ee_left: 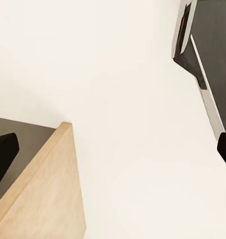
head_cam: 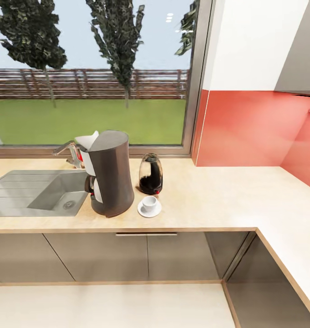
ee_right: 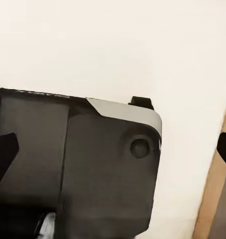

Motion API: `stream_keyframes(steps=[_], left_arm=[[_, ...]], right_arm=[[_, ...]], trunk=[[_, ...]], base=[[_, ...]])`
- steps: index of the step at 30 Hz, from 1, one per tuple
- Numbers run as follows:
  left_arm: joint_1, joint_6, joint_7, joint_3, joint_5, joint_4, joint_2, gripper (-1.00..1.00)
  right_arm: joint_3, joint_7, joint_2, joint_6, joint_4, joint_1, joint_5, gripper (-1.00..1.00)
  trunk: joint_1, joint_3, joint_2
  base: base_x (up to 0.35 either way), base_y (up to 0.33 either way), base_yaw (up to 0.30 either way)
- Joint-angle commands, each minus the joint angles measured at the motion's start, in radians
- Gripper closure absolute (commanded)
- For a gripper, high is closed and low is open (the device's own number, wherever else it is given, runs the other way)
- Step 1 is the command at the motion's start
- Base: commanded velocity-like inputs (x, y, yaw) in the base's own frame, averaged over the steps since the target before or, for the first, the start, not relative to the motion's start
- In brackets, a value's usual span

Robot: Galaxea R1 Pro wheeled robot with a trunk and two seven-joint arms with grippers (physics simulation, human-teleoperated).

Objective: Set up a coffee station on the kitchen countertop: keep the coffee maker on the countertop, move the bottle of coffee from the kitchen shelf to the counter next to the coffee maker, place a paper coffee filter on top of the coffee maker, put the saucer next to the coffee maker with the coffee cup on the saucer, and place the electric kettle next to the coffee maker.

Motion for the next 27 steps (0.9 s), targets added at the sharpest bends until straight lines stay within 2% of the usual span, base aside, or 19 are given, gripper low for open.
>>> stream_keyframes(steps=[1,2,3,7,15,27], left_arm=[[0.001,-0.002,0.0,0.007,0.002,-0.002,0.0,-1.0],[0.001,-0.001,0.0,0.007,0.002,-0.001,0.0,-1.0],[0.001,0.0,0.0,0.008,0.002,-0.001,0.0,-1.0],[0.001,0.01,0.0,0.006,0.003,0.005,0.0,-1.0],[0.001,0.074,0.003,0.003,0.005,0.01,-0.001,-1.0],[0.001,0.079,0.004,0.003,0.005,0.01,-0.001,-1.0]], right_arm=[[0.009,-0.003,0.001,0.062,0.001,0.0,-0.009,-1.0],[0.009,-0.003,0.001,0.133,0.001,0.006,-0.009,-1.0],[0.009,-0.003,0.002,0.168,0.001,0.011,-0.009,-1.0],[0.008,-0.003,0.001,0.239,0.001,0.027,-0.01,-1.0],[0.008,-0.004,0.002,0.255,0.001,0.087,-0.011,-1.0],[0.008,-0.002,-0.013,0.249,-0.001,0.096,-0.011,-1.0]], trunk=[[0.001,-0.002,-0.002],[0.001,-0.002,-0.002],[0.001,-0.002,-0.002],[0.001,-0.002,-0.002],[0.001,-0.002,-0.002],[0.001,0.002,-0.002]], base=[[0.0,0.0,0.0],[0.0,0.0,0.0],[0.0,0.0,0.0],[0.0,0.0,0.0],[0.0,0.0,0.0],[0.0,0.0,0.0]])
